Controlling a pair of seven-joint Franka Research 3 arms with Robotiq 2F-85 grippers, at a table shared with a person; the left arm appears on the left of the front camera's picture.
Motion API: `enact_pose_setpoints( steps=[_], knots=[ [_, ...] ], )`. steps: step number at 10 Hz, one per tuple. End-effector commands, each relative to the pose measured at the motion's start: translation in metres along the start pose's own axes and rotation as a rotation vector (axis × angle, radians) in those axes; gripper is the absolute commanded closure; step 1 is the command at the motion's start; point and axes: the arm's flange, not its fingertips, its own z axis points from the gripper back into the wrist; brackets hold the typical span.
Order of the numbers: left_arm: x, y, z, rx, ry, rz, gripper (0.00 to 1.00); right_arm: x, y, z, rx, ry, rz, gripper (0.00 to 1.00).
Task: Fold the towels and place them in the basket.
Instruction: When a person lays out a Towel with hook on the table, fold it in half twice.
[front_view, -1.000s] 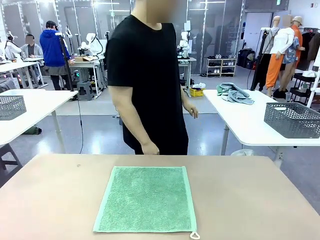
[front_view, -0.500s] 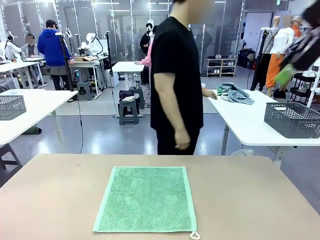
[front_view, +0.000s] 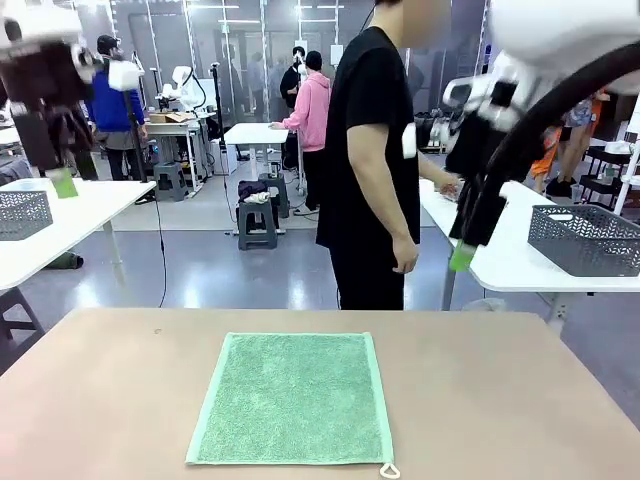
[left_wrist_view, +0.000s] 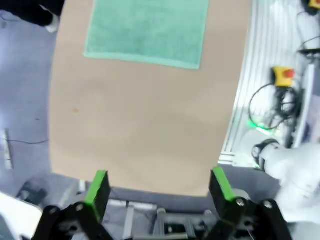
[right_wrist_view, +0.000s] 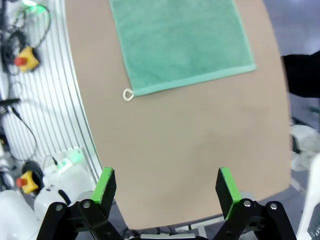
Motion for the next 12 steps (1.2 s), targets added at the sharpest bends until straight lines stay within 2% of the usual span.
enact_pose_setpoints(
  steps=[1,4,5,7,8,12],
  knots=[
    [-0.011,-0.017,-0.055,0.035,0.036,-0.029,0.00,0.001,0.001,-0.047,0.022,0.052,0.087,0.00],
    [-0.003,-0.031,-0.121,0.099,0.074,-0.065,0.00,0.011,0.014,-0.101,0.077,0.044,0.155,0.00],
    [-0.003,-0.029,-0.127,0.138,0.067,-0.050,0.00,0.011,0.011,-0.106,0.082,0.031,0.157,0.00],
    [-0.005,-0.023,-0.116,0.091,0.081,-0.051,0.00,0.011,0.005,-0.101,0.075,0.011,0.123,0.00],
    [0.002,-0.025,-0.130,0.087,0.057,-0.060,0.00,0.013,0.014,-0.109,0.083,0.059,0.131,0.00],
    [0.001,-0.024,-0.130,0.088,0.057,-0.062,0.00,0.013,0.013,-0.109,0.082,0.051,0.126,0.00]
  ],
)
